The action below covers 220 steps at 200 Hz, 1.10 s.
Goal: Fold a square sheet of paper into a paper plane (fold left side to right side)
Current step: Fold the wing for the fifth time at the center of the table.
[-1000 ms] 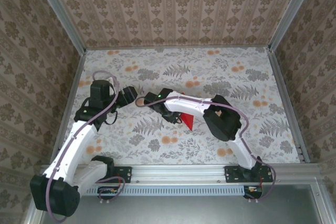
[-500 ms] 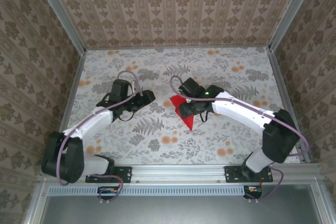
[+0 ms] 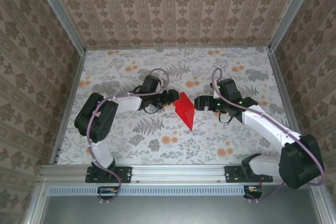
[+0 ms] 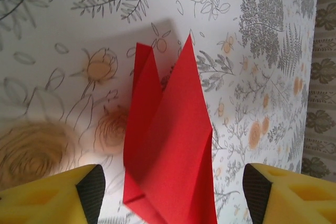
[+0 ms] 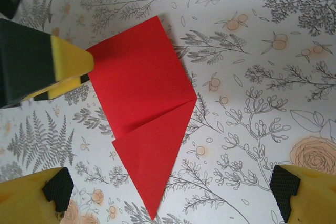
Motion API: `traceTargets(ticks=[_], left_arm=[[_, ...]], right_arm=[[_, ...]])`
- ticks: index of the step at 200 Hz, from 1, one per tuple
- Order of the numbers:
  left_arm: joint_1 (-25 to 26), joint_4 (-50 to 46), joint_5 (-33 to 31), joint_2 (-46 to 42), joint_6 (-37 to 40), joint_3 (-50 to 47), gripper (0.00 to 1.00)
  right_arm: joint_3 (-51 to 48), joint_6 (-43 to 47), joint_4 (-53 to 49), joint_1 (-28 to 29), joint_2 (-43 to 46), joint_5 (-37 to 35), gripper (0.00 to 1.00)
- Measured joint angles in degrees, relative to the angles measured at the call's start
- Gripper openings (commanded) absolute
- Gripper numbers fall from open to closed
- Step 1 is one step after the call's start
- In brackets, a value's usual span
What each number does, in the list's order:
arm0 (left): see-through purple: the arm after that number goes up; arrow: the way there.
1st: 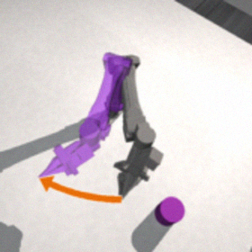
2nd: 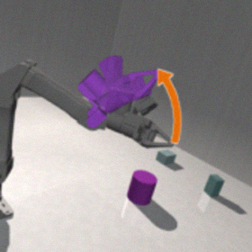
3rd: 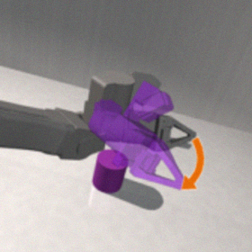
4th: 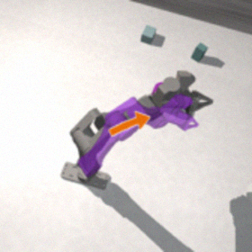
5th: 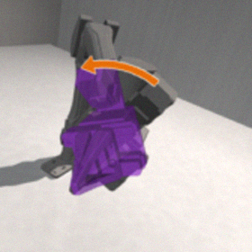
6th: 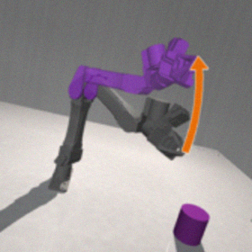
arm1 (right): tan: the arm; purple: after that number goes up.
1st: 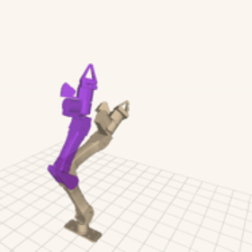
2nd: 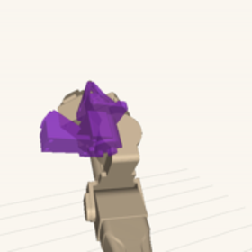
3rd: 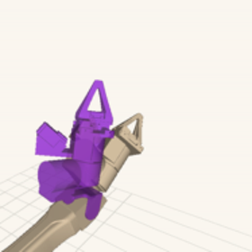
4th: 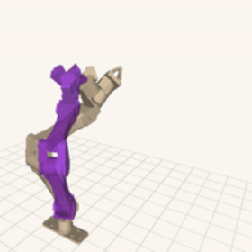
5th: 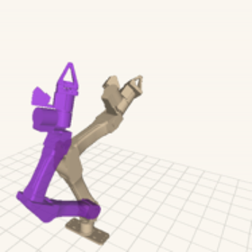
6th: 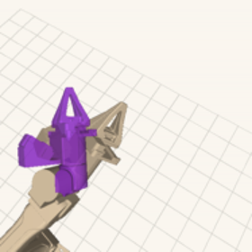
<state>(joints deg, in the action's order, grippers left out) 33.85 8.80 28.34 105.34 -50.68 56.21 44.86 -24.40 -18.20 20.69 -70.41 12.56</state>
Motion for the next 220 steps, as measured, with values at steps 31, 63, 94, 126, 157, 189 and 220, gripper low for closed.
traceTargets(ticks=[31, 63, 94, 126, 157, 189, 220], left_arm=[[0.0, 2.0, 0.7, 4.1, -1.2, 2.4, 0.47], [0.0, 2.8, 1.7, 5.5, -0.8, 2.8, 0.19], [-0.4, 3.2, 3.2, 5.4, 1.6, 2.8, 0.04], [-2.0, 3.3, 6.7, 3.8, 5.3, 1.3, 0.0], [-3.4, 3.2, 11.8, 1.6, 10.3, -0.3, 0.0], [-4.4, 3.4, 17.6, -0.6, 14.6, -1.9, 0.0], [-4.8, 3.4, 21.1, -0.7, 17.2, -3.2, 0.0]], right_arm=[[-2.1, -0.6, 2.2, -2.8, 2.1, 3.5, 1.0], [-2.4, -1.1, 4.0, -4.3, 2.3, 7.4, 1.0], [-2.4, -1.1, 6.5, -4.8, -0.5, 11.6, 0.94], [-2.0, -0.1, 9.8, -5.7, -5.7, 16.5, 0.76], [0.0, 1.0, 14.4, -7.1, -13.4, 22.4, 0.69], [1.4, 2.1, 19.2, -7.3, -20.1, 27.5, 0.69], [2.8, 3.3, 22.8, -7.3, -25.8, 30.8, 0.68]])
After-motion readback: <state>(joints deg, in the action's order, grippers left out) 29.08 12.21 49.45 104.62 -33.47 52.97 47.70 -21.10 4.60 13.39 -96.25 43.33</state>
